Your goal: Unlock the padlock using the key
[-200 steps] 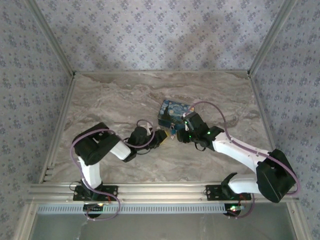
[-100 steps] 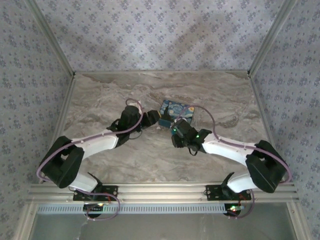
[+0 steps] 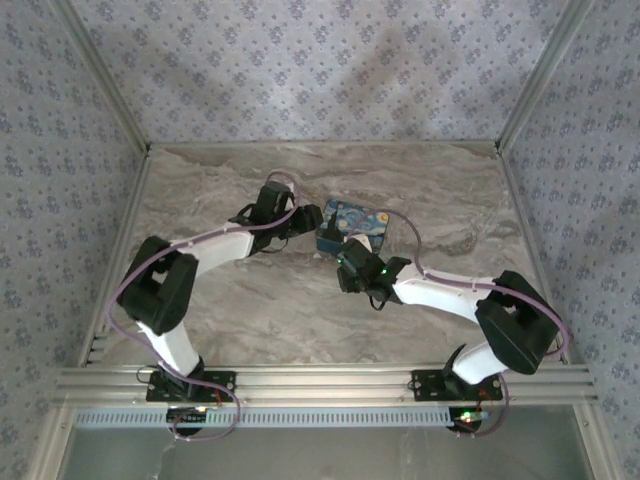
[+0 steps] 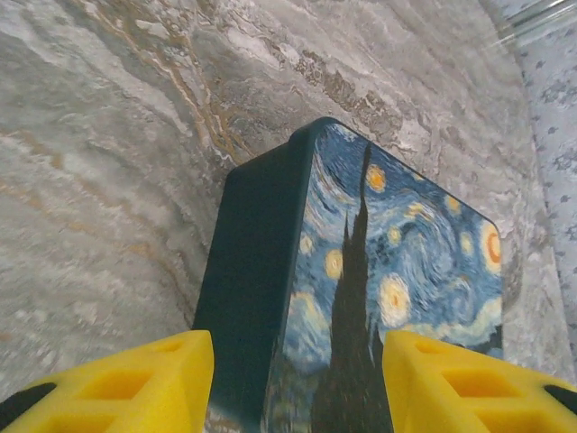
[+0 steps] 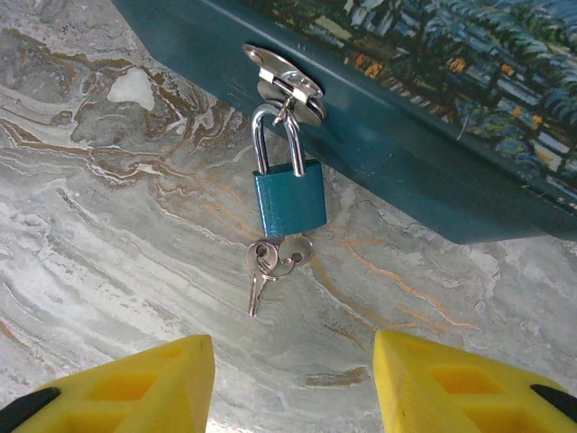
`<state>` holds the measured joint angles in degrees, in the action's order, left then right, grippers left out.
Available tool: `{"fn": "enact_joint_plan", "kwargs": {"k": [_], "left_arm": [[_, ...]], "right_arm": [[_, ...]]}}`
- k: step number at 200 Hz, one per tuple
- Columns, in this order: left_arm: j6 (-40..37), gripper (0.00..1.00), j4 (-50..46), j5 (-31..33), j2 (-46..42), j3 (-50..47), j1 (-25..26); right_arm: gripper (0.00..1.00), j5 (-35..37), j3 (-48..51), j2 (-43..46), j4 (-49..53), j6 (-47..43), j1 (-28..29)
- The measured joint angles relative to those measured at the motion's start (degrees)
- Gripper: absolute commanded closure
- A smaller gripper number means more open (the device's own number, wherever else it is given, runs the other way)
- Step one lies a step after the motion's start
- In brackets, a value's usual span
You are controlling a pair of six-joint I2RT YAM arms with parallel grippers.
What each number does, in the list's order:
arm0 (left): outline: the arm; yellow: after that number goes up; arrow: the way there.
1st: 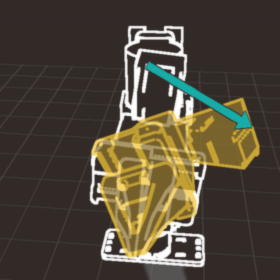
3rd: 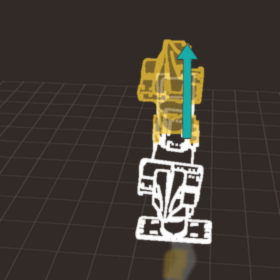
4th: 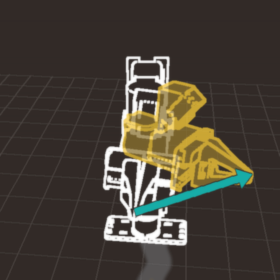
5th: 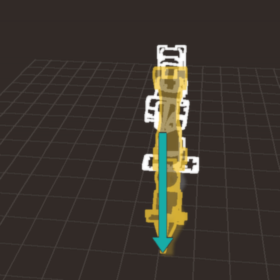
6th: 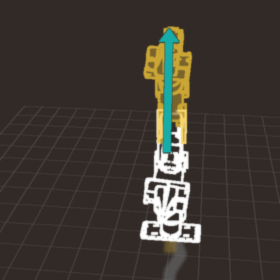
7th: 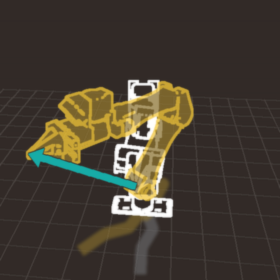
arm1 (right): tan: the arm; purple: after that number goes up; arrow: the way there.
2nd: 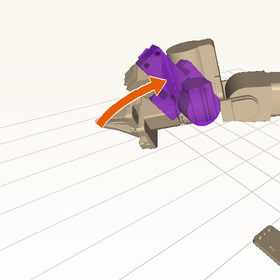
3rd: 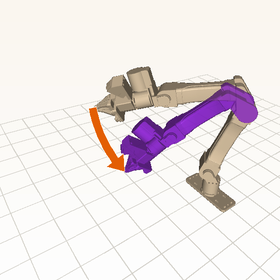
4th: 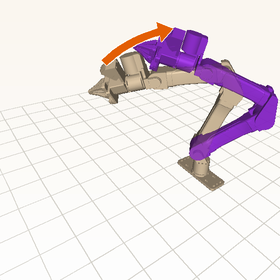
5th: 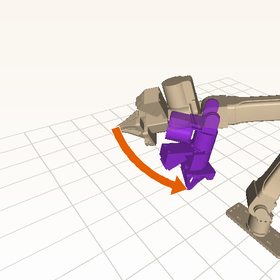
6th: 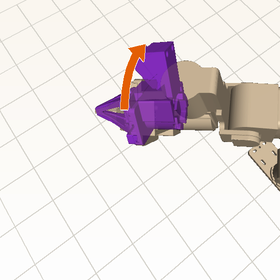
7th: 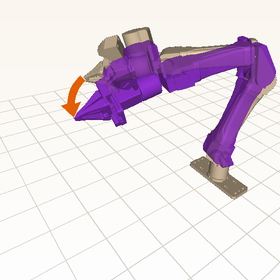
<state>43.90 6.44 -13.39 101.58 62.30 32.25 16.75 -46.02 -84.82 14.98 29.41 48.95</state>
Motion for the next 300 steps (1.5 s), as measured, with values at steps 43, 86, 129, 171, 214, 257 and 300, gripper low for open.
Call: {"fn": "enact_joint_plan", "kwargs": {"k": [43, 86, 129, 171, 214, 257, 300], "left_arm": [[-0.37, 0.49, -0.24, -4.07, 4.87, 3.28, 0.07], [1.20, 0.51, 1.99, -5.77, 4.94, 2.60, 1.49], [2.89, 0.51, 4.04, -6.58, 4.26, -0.98, 2.60], [3.13, 0.51, 4.13, -6.56, 2.60, -1.95, 2.64], [3.34, 0.51, 4.26, -6.36, 2.23, -1.95, 2.62], [3.74, 0.51, 4.52, -6.36, 2.23, -1.95, 2.58], [3.96, 0.51, 5.42, -6.36, 2.23, -1.95, 2.36]], "right_arm": [[0.48, -0.46, 0.02, 0.00, 0.02, 0.00, -0.72], [0.48, -0.72, -0.70, -2.10, 0.09, -0.28, -1.97], [0.47, -0.33, -2.56, -5.79, 0.09, -0.48, -1.95], [0.50, 2.67, -5.16, -7.58, 1.14, -0.13, -1.38], [0.56, 5.79, -7.87, -11.34, 3.96, 2.16, 0.52], [0.58, 7.74, -9.33, -14.05, 5.88, 4.11, 1.09], [0.62, 8.17, -10.84, -16.31, 6.69, 4.72, 1.09]]}}
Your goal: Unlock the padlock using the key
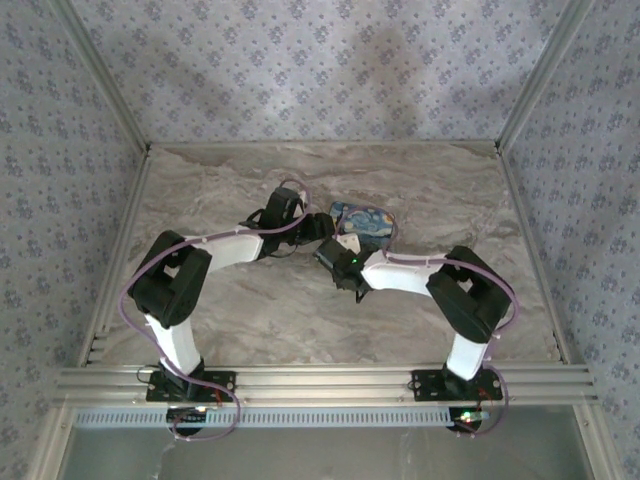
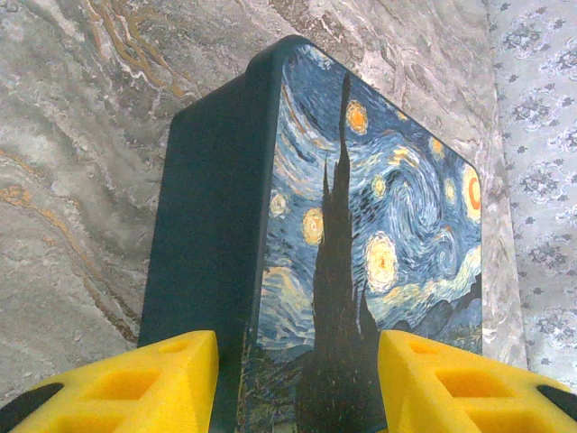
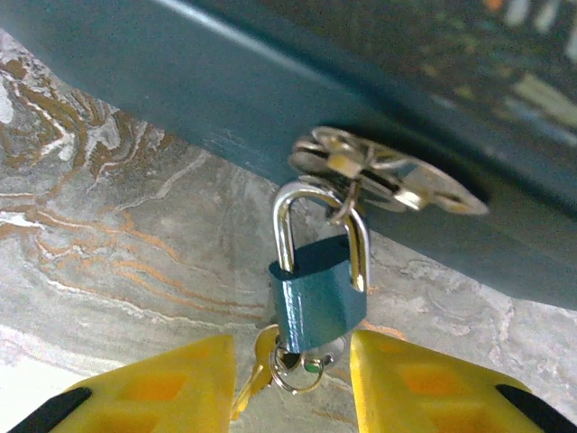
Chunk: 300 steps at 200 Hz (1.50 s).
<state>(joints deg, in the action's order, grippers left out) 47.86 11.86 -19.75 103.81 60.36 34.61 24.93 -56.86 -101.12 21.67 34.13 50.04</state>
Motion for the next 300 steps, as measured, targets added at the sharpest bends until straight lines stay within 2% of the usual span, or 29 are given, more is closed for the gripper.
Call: {"fn": "enact_joint_plan", "kwargs": {"k": [62, 156, 191, 249, 300], "left_arm": [[0.26, 0.51, 0.39, -0.02, 0.00, 0.00, -0.11], [0.85, 0.52, 1.01, -0.02, 0.00, 0.00, -0.13], [0.85, 0.52, 1.25, 0.00, 0.00, 0.00, -0.48], [0.83, 0.51, 1.22, 0.00, 0.00, 0.00, -0.48], [0.81, 0.52, 1.20, -0.04, 0.22, 0.00, -0.48]], "right_arm": [[0.67, -0.11, -0.24, -1.05, -0.07, 1.27, 0.00], [0.85, -0.22, 1.53, 0.55, -0.42, 1.68, 0.00], [0.89, -0.24, 2.32, 2.08, 0.50, 0.79, 0.15], [1.00, -1.03, 2.69, 5.03, 1.68, -4.50, 0.74], [1.00, -3.87, 2.67, 6.97, 3.04, -13.62, 0.72]]}}
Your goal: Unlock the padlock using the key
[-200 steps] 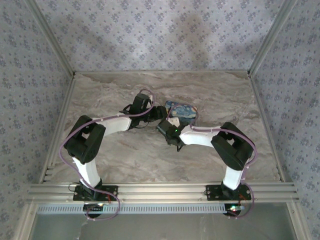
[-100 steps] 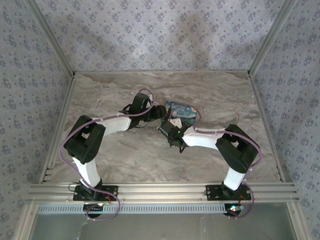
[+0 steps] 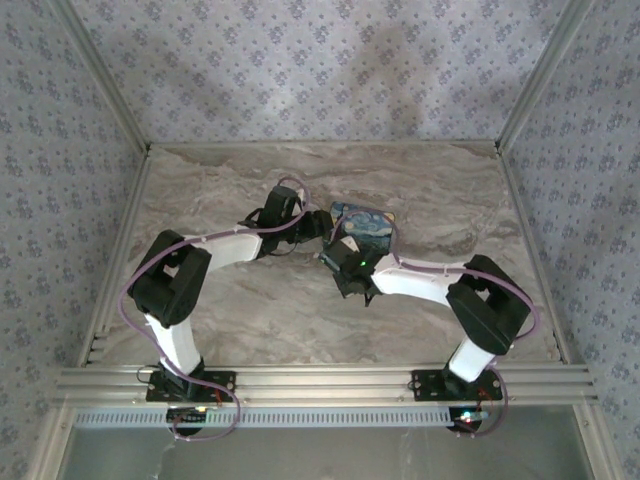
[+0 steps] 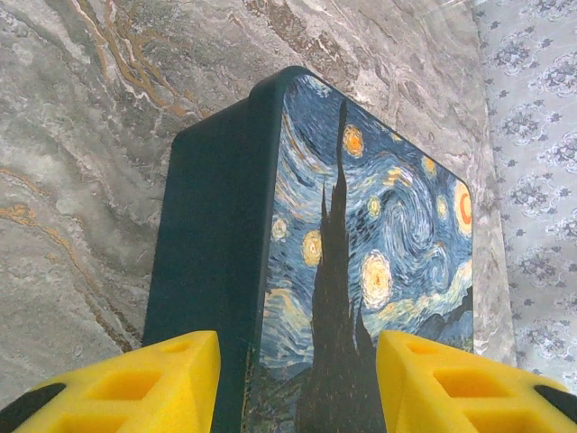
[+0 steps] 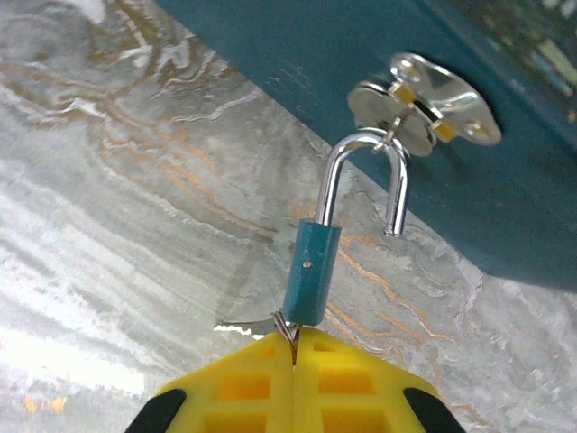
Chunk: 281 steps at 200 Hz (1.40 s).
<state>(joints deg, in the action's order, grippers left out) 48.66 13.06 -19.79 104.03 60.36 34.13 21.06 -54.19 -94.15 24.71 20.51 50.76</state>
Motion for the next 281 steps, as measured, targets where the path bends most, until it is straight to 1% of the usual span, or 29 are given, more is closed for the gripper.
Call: {"fn": "enact_joint_plan", "kwargs": {"k": [74, 129, 155, 210, 281], "left_arm": [[0.50, 0.52, 0.33, -1.22, 2.29, 0.02, 0.00], [1.86, 0.53, 1.73, -1.46, 2.29, 0.02, 0.00], [2.49, 0.53, 3.08, -1.44, 2.29, -0.02, 0.00], [3.41, 0.53, 5.20, -0.31, 2.29, -0.85, -0.02], [3.52, 0.53, 5.57, -0.39, 2.03, -2.78, -0.39]], "right_arm": [[1.00, -4.61, -0.33, 0.42, -0.11, -17.00, -0.37], [1.00, -7.04, -0.39, 0.42, -1.36, -25.49, -3.04], [1.00, -7.93, -0.39, 0.52, -2.78, -28.55, -3.28], [1.00, -8.85, -0.31, 2.25, -3.93, -31.98, -3.26], [1.00, -8.83, 4.00, 8.90, -5.64, -30.25, -3.19]]}}
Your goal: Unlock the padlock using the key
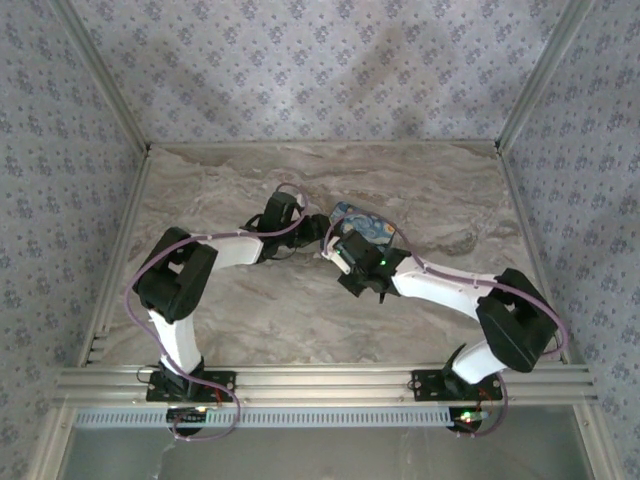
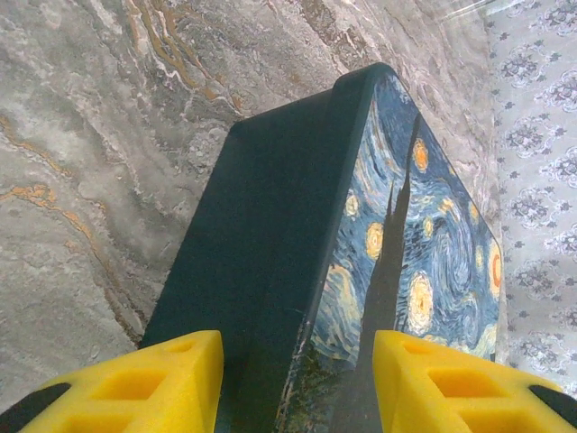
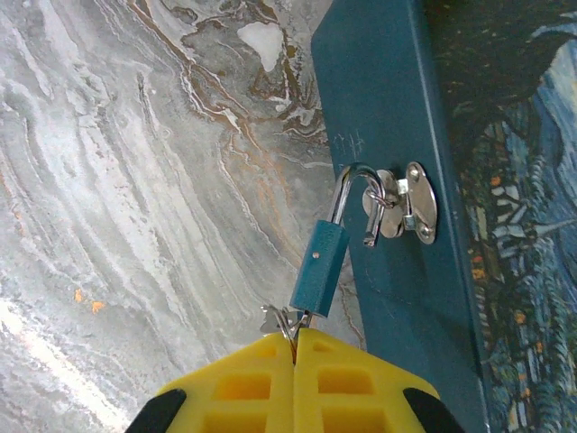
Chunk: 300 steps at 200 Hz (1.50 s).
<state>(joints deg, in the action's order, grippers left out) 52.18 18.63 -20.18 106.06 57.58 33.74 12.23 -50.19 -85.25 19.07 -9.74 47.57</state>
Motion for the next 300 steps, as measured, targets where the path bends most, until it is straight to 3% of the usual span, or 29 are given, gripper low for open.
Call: {"fn": "enact_joint_plan", "kwargs": {"k": [72, 146, 195, 254, 300], "left_arm": [[-0.04, 0.53, -0.66, -0.59, 0.13, 1.25, -0.04], [-0.26, 0.53, -0.63, -1.29, 0.24, 2.38, -0.63], [-0.66, 0.53, -0.79, -1.05, 0.24, 2.71, -0.81], [-1.14, 0.53, -2.19, -1.07, 0.26, 5.38, -1.27], [-1.81, 0.53, -2.43, -1.07, 2.03, 9.86, -1.49]], "right_arm": [[1.00, 0.59, 4.46, 0.39, -4.92, 1.49, 0.17], [1.00, -0.94, 7.28, 0.39, -14.47, -5.51, -1.20], [1.00, 0.04, 7.63, 0.52, -15.50, -8.09, -1.90], [1.00, 1.86, 7.28, 3.06, -10.58, 0.42, -1.75], [1.00, 2.49, 3.34, -1.31, -4.26, 7.39, -1.75]]}}
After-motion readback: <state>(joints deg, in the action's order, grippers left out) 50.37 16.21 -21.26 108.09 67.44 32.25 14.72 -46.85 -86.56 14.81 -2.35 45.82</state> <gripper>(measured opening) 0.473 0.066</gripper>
